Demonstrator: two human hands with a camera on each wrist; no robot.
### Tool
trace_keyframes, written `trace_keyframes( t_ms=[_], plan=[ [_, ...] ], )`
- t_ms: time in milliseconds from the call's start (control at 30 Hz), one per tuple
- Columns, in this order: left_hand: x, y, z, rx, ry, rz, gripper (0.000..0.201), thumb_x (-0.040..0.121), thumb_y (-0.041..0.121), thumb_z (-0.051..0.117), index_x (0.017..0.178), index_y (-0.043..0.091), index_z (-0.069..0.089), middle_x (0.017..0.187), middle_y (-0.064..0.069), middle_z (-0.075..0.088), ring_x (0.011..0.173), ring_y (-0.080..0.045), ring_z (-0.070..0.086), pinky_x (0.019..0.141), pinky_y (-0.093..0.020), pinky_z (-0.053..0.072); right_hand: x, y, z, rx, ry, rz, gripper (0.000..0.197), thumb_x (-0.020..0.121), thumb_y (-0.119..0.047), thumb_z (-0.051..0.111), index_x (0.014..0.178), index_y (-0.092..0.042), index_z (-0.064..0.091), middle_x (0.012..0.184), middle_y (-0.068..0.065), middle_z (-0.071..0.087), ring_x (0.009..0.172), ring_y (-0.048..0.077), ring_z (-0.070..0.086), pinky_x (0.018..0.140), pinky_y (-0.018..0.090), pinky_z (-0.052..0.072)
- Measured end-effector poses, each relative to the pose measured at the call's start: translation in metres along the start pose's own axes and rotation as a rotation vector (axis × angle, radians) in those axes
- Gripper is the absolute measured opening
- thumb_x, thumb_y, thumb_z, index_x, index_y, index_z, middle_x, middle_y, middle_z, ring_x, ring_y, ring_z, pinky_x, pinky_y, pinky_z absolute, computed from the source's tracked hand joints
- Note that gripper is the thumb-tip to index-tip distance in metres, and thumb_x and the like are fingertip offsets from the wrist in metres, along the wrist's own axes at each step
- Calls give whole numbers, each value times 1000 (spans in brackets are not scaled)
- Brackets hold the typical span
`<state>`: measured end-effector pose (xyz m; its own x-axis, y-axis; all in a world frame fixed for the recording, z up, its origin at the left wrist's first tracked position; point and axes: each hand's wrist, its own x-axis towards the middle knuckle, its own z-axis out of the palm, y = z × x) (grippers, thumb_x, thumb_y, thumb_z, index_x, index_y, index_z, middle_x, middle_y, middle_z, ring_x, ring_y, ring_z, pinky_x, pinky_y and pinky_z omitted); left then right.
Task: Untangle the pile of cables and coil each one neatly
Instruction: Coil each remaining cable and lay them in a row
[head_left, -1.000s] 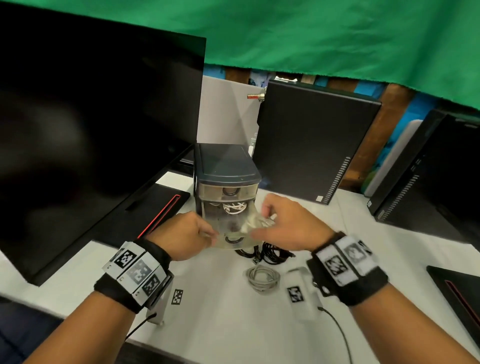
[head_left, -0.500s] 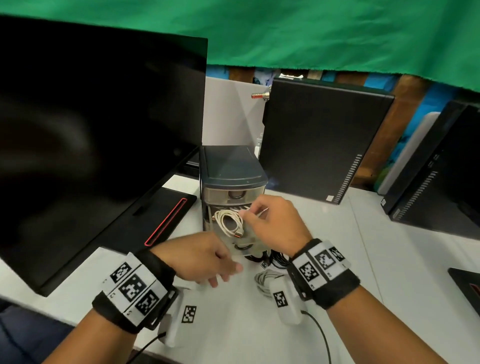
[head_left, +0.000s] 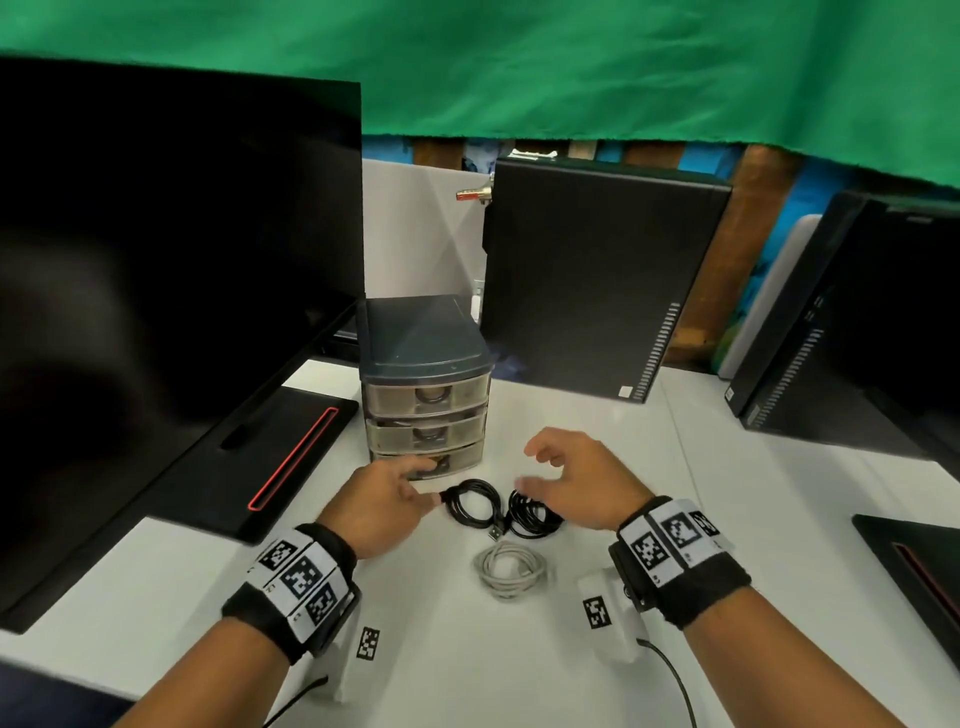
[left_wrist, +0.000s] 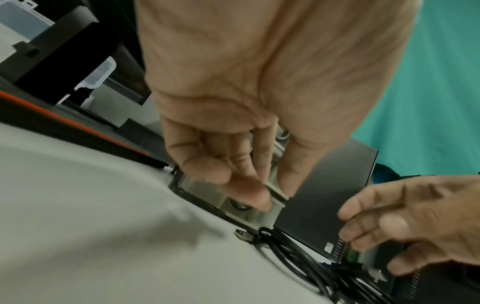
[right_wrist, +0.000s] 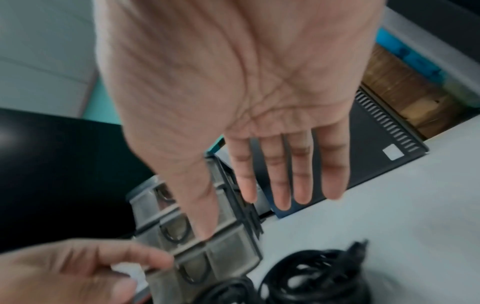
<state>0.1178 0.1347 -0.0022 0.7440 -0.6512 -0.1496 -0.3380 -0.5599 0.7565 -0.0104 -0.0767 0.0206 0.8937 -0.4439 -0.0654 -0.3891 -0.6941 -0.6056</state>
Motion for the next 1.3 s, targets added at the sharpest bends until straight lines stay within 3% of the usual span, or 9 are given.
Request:
trace_keyframes(
  t_ms=[100,300,433,533,667,800,967,1100,1300],
  plan=[
    [6,0,3,-9,109,-39,34,95,29,65,129,30,61,82,-3,73,76,-12,68,83,-35,58,4,4,8,-111,-197,77,58,83,-34,77,135,-29,52,136,1,54,120,19,56,98,27,46],
    [10,0,14,188,-21,-105,59,94,38,60,148,44,39,82,-1,71,86,-19,68,83,-30,55,9,4,23,-239,-249,44,67,78,-32,82,137,-24,52,134,1,58,116,18,58,96,26,47],
    [14,6,16,366,-73,-112,74,94,36,57,156,41,18,128,-2,65,113,-21,63,97,-34,51,8,7,24,-307,-238,20,69,78,-32,81,139,-24,50,136,1,54,121,21,55,98,28,46],
    [17,9,17,416,-128,-125,76,93,34,57,157,40,15,144,-2,54,124,-24,57,102,-35,48,7,11,25,-337,-232,12,67,80,-30,78,140,-24,50,136,2,53,123,22,53,99,30,46],
    [21,13,19,497,-52,-116,61,91,40,57,147,39,33,132,0,63,116,-25,61,98,-40,51,3,18,24,-382,-175,42,57,81,-30,72,134,-25,52,129,3,54,118,23,52,93,31,48],
    [15,18,21,489,-64,-116,58,91,41,57,144,33,34,119,-1,67,108,-25,63,93,-39,52,-3,27,17,-429,-143,101,53,81,-36,70,130,-25,52,125,2,53,116,23,50,92,33,48],
    [-1,15,26,521,-119,-58,55,92,41,57,143,31,38,133,2,61,117,-21,60,98,-36,49,-7,34,8,-415,-122,142,49,80,-36,71,125,-24,55,121,2,57,110,22,55,88,32,50],
    [-11,15,20,412,105,38,22,94,38,53,112,36,65,105,11,70,94,-12,64,86,-32,54,-9,32,1,-286,-80,141,40,80,-31,72,117,-23,59,114,0,60,98,19,59,79,28,50],
    [-6,-9,-6,227,333,-33,22,99,35,55,114,34,71,95,13,59,84,-9,58,73,-26,45,-8,10,1,-110,-53,29,40,79,-28,75,116,-26,60,113,-2,59,100,17,58,85,28,50]
  ],
)
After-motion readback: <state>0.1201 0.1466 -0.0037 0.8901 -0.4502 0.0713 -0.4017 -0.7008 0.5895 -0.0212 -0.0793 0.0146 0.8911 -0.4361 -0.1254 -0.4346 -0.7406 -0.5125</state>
